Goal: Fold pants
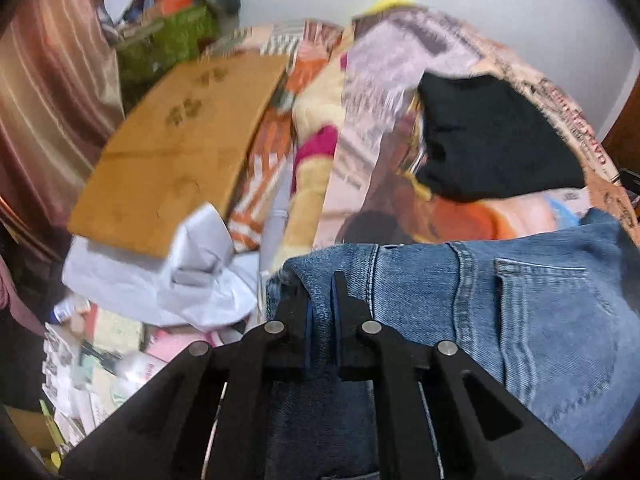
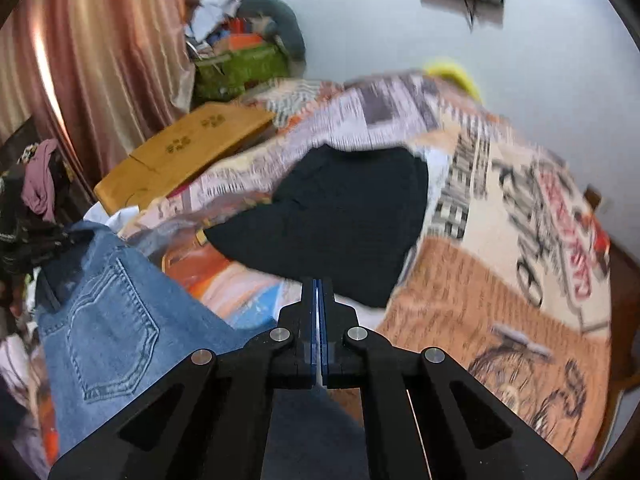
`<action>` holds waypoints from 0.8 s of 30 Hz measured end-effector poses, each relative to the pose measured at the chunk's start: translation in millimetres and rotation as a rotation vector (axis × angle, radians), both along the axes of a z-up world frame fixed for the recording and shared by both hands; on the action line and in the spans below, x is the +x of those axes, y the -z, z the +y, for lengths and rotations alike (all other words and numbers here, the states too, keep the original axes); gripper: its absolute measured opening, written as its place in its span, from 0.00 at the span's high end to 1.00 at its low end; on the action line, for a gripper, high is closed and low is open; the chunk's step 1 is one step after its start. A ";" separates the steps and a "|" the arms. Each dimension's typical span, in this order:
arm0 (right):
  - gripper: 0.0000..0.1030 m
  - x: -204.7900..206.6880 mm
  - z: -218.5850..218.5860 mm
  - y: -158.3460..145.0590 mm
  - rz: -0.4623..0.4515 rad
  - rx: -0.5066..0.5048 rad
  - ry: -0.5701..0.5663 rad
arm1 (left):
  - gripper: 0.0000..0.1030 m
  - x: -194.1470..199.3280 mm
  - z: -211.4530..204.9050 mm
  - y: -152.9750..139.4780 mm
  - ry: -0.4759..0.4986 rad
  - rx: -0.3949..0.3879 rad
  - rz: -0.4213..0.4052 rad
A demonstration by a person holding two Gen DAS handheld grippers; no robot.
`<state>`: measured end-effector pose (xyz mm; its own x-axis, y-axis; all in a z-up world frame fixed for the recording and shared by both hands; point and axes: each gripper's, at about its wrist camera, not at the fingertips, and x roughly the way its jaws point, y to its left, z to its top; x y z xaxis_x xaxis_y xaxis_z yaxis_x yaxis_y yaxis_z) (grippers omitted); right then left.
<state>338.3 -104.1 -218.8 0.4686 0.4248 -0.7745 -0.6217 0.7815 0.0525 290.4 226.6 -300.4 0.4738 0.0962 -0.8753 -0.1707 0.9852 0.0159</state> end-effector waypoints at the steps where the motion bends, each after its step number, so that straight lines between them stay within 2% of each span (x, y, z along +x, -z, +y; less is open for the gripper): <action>1: 0.99 -2.8 -1.0 1.2 0.005 -0.005 0.000 | 0.90 2.2 -1.0 3.3 0.007 0.001 0.009; 5: 0.98 -20.9 -11.9 1.0 0.025 -0.047 -0.020 | 0.88 -4.9 -2.4 -12.8 0.023 0.003 -0.002; 6: 0.96 -24.6 -16.9 0.2 0.025 -0.056 -0.017 | 0.86 -10.2 -2.1 -18.2 0.025 0.001 -0.009; 7: 0.95 -29.5 -23.3 -0.8 0.024 -0.064 -0.012 | 0.79 -14.8 -1.9 -23.9 0.023 0.007 -0.020; 9: 0.83 -38.5 -36.7 -3.2 0.020 -0.077 0.011 | 0.67 -30.0 2.1 -40.3 0.003 0.030 -0.062; 10: 0.78 -43.3 -44.2 -4.3 0.019 -0.081 0.027 | 0.58 -36.6 4.7 -46.8 -0.006 0.032 -0.079; 11: 0.68 -49.1 -53.1 -6.2 0.015 -0.077 0.045 | 0.52 -48.8 9.1 -54.6 -0.018 0.024 -0.101; 12: 0.63 -53.8 -60.1 -8.2 0.011 -0.069 0.058 | 0.51 -55.7 11.1 -58.7 -0.024 0.015 -0.109; 13: 0.63 -59.6 -69.4 -10.8 0.009 -0.059 0.075 | 0.51 -63.2 13.1 -60.8 -0.030 0.007 -0.111; 16: 0.63 -74.9 -94.6 -17.6 -0.002 -0.056 0.132 | 0.50 -85.4 15.7 -57.8 -0.047 -0.002 -0.085; 18: 0.63 -86.5 -114.9 -22.2 -0.012 -0.048 0.172 | 0.45 -100.5 18.0 -50.6 -0.068 -0.014 -0.071; 20: 0.63 -95.6 -130.4 -23.8 -0.020 -0.054 0.207 | 0.39 -113.1 20.9 -37.5 -0.100 -0.068 -0.057; 24: 0.63 -116.5 -164.6 -19.1 -0.002 -0.064 0.281 | 0.42 -119.3 14.1 -13.6 -0.103 -0.153 -0.004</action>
